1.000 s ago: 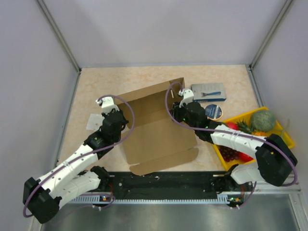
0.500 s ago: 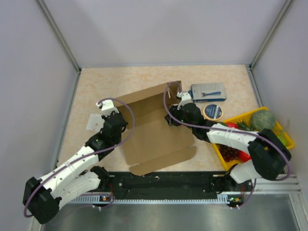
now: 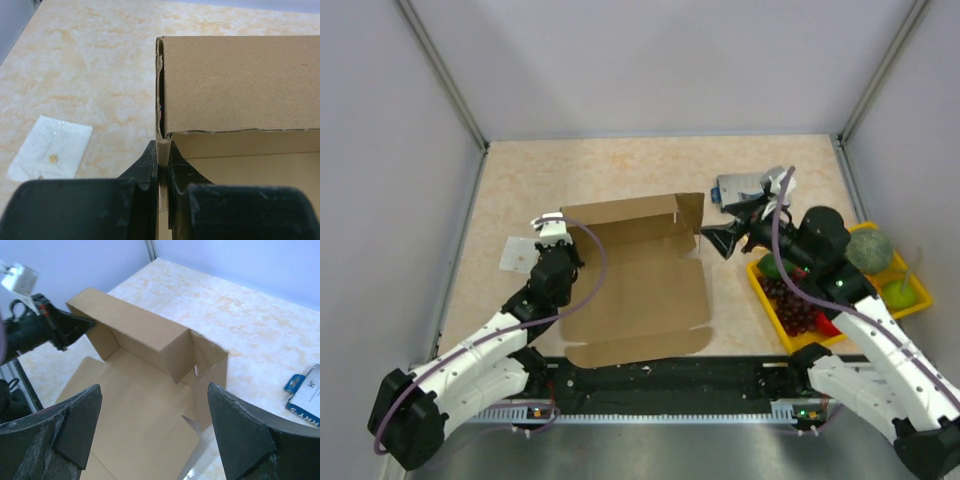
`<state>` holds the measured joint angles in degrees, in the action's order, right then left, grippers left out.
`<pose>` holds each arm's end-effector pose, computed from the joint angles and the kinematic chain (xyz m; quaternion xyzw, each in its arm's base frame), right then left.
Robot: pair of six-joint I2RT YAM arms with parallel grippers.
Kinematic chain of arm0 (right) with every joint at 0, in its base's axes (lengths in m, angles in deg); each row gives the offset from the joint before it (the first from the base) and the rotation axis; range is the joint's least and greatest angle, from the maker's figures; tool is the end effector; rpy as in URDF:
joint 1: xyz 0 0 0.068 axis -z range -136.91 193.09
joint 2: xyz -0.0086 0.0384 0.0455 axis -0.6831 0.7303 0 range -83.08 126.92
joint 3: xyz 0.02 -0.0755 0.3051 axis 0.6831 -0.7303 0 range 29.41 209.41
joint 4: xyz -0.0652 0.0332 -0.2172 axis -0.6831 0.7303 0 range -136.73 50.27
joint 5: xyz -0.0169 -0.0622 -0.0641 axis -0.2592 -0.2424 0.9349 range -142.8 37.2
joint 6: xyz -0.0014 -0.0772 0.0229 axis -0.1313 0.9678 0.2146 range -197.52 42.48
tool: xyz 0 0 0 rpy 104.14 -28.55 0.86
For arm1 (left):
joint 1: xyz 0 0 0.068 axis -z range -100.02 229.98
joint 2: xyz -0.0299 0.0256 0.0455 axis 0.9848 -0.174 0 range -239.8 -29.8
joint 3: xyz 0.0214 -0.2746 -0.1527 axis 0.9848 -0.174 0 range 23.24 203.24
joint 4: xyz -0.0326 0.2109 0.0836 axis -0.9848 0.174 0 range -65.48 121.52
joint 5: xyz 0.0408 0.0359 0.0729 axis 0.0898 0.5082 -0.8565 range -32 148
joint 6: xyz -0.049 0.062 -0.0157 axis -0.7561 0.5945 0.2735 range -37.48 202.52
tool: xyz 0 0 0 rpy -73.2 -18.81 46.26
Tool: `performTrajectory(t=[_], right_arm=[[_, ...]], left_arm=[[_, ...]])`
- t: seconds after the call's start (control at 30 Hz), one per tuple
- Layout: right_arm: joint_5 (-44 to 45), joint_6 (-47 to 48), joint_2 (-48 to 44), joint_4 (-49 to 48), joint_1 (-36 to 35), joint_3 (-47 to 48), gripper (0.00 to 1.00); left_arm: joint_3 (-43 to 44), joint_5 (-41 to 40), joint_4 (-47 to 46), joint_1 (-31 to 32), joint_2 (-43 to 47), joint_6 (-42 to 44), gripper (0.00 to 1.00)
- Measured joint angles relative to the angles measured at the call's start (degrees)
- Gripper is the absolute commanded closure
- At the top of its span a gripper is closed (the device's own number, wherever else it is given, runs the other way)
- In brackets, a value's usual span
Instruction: Fold the paper box
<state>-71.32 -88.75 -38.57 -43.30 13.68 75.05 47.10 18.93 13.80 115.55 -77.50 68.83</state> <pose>0.1195 0.0928 0.3876 -0.2226 0.6851 0.3463 0.6010 0.1511 -0.0542 0.2816 -0.0640 0.7643 -0.0061 0.6417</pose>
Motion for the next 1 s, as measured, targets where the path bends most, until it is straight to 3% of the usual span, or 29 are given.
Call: performTrajectory(t=[0.23,0.37,0.53,0.87,1.0], right_arm=[[-17.8,5.5,21.1,3.3,14.9,8.6,0.15],[-24.7,9.9,30.9,7.8,16.2,11.8,0.17],[-29.2,14.3,38.5,14.7,16.2,19.5,0.32],[-15.4,16.8,41.1,26.5,12.2,26.5,0.48],[-11.2,17.6,41.6,29.6,10.1,27.3,0.71]], left_arm=[[-1.4,5.5,-8.4,-1.7,-1.4,6.3,1.00],[-2.7,7.8,-12.3,-2.1,-4.1,8.5,1.00],[-3.4,9.1,-14.6,-2.3,-8.0,9.4,1.00],[-3.4,9.5,-16.3,-2.4,-9.5,9.0,1.00],[-3.7,9.5,-16.7,-2.4,-9.5,8.8,1.00]])
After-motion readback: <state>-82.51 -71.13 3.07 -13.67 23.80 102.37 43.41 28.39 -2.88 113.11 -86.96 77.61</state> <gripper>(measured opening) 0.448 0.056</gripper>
